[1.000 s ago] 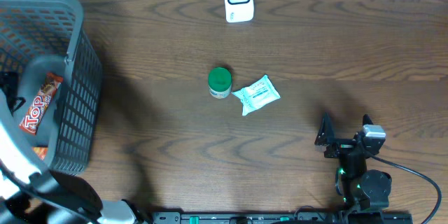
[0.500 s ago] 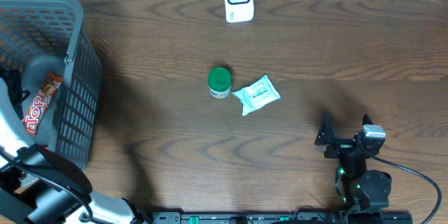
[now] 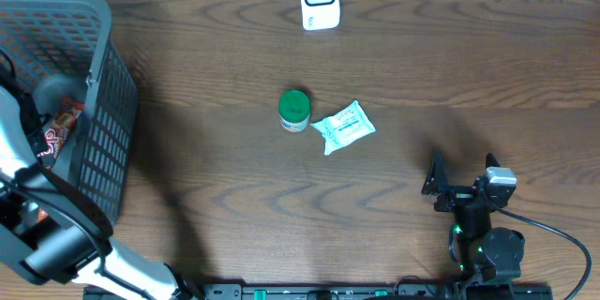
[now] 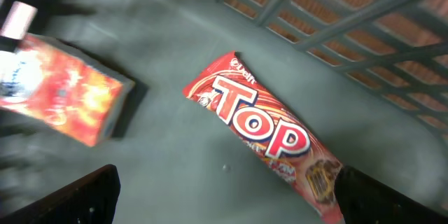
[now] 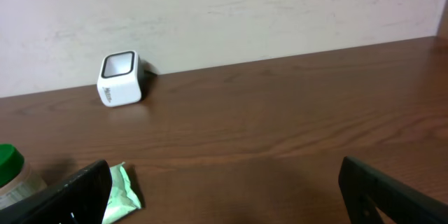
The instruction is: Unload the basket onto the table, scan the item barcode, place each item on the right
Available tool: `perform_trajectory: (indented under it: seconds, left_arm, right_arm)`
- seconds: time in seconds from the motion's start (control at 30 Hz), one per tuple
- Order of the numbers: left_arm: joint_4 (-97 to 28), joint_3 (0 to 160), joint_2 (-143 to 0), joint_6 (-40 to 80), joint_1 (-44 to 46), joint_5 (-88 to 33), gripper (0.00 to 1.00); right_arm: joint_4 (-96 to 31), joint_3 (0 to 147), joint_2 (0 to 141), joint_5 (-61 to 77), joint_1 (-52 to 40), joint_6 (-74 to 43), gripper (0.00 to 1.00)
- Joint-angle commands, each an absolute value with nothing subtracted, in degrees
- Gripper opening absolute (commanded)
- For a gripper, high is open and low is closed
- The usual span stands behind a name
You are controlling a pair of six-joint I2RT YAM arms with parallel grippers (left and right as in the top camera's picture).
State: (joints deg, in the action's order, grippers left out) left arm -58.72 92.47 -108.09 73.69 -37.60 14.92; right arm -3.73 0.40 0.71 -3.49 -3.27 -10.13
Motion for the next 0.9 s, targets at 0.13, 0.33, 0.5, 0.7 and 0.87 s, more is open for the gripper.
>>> perform_trajectory:
  seconds: [0.13,0.33,0.5,0.7,0.87]
  left_arm:
    - [-54.7,91.8,-112.4,74.7,-37.5,15.5,0.98]
    - [-52.8,91.8,-115.3,74.7,-37.5,15.5,0.98]
    - [-51.9,91.8,-117.8,74.7,-37.5,15.2,0.98]
    - [-51.0,91.8,-119.7,74.7,-37.5,15.0,0.98]
    - [-50.0,91.7,-121.0,74.7,-37.5,15.0,0.98]
  right_arm:
    - [-3.9,0.3,0.5,-4.0,-3.8,-10.9,0.99]
    - [-3.9,0.3,0.5,-4.0,-3.8,-10.9,0.99]
    - [-3.9,0.3,0.5,-4.0,-3.8,-10.9,0.99]
    - [-3.9,0.3,0.5,-4.0,-3.8,-10.9,0.99]
    - [-3.9,0.3,0.5,-4.0,-3.8,-10.9,0.99]
